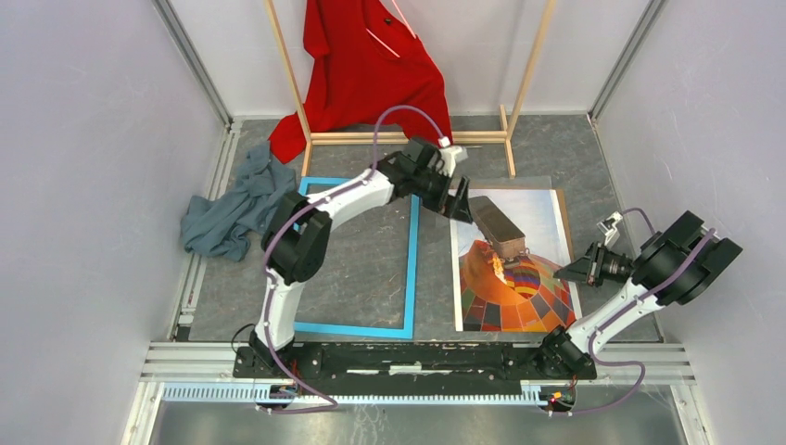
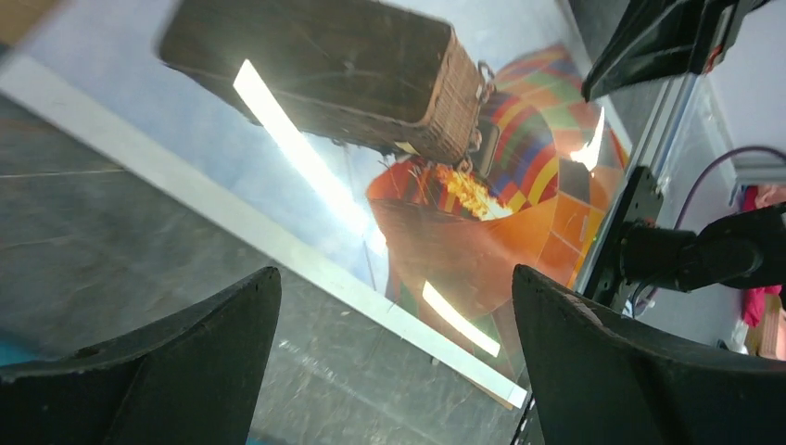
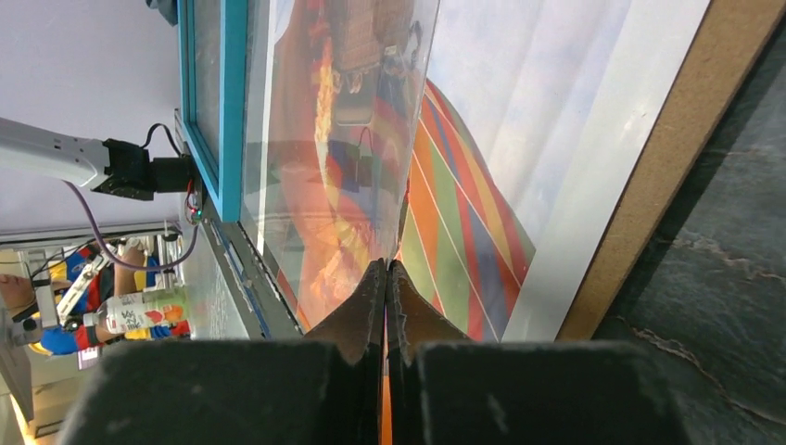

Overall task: Take the photo out of the frame
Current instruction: Pick up the photo frame item from the photo frame.

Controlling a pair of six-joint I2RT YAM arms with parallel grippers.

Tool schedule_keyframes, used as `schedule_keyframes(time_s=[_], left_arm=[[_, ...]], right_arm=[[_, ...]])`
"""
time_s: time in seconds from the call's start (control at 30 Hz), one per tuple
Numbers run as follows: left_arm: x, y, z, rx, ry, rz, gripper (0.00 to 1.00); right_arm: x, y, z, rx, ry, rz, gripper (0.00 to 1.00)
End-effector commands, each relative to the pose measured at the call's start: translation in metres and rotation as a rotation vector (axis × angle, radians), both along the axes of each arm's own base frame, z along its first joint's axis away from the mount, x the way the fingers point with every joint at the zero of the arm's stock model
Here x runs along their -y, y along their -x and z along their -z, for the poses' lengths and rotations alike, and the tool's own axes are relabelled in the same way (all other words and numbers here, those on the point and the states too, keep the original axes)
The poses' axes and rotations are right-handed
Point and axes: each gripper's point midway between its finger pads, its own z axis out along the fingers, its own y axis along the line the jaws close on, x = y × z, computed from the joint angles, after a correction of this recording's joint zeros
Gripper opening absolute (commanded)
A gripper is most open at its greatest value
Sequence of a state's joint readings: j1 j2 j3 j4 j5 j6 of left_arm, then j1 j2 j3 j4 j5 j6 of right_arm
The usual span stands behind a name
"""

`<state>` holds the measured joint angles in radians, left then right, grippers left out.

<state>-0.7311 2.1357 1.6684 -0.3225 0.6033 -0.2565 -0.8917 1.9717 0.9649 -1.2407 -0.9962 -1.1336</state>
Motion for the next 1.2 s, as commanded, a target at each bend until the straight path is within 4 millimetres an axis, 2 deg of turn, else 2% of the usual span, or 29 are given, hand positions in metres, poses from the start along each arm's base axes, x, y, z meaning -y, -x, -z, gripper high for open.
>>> schedule_keyframes(time_s=[0.0, 0.1, 0.27, 0.5, 0.73, 0.77, 0.93, 1.17], left_arm=[[-0.023, -0.020, -0.058, 0.117, 0.061, -0.023, 1.00], [-0.035, -0.021, -0.052, 0.130, 0.039, -0.032, 1.00], [-0.042, -0.015, -0.029, 0.104, 0.005, -0.021, 1.00], [-0.046, -0.007, -0.019, 0.079, 0.018, 0.006, 1.00], [-0.045, -0.005, -0.019, 0.066, 0.035, 0.007, 1.00], [-0.044, -0.005, -0.019, 0.058, 0.042, 0.002, 1.00], [-0.041, -0.004, -0.018, 0.049, 0.049, -0.015, 1.00], [-0.027, 0.004, 0.006, 0.030, -0.004, -0.034, 1.00]], right_arm=[[0.009, -0.016, -0.023, 0.068, 0.035, 0.042, 0.00], [0.011, -0.021, -0.030, 0.062, 0.026, 0.068, 0.00], [0.008, -0.027, -0.041, 0.073, 0.008, 0.096, 0.00], [0.007, -0.042, -0.066, 0.130, -0.017, 0.140, 0.00], [0.003, -0.060, -0.079, 0.157, -0.071, 0.145, 0.00], [0.006, -0.068, -0.087, 0.177, -0.089, 0.162, 0.00], [0.002, -0.070, -0.086, 0.172, -0.078, 0.134, 0.00], [0.000, -0.068, -0.073, 0.142, -0.070, 0.101, 0.00]])
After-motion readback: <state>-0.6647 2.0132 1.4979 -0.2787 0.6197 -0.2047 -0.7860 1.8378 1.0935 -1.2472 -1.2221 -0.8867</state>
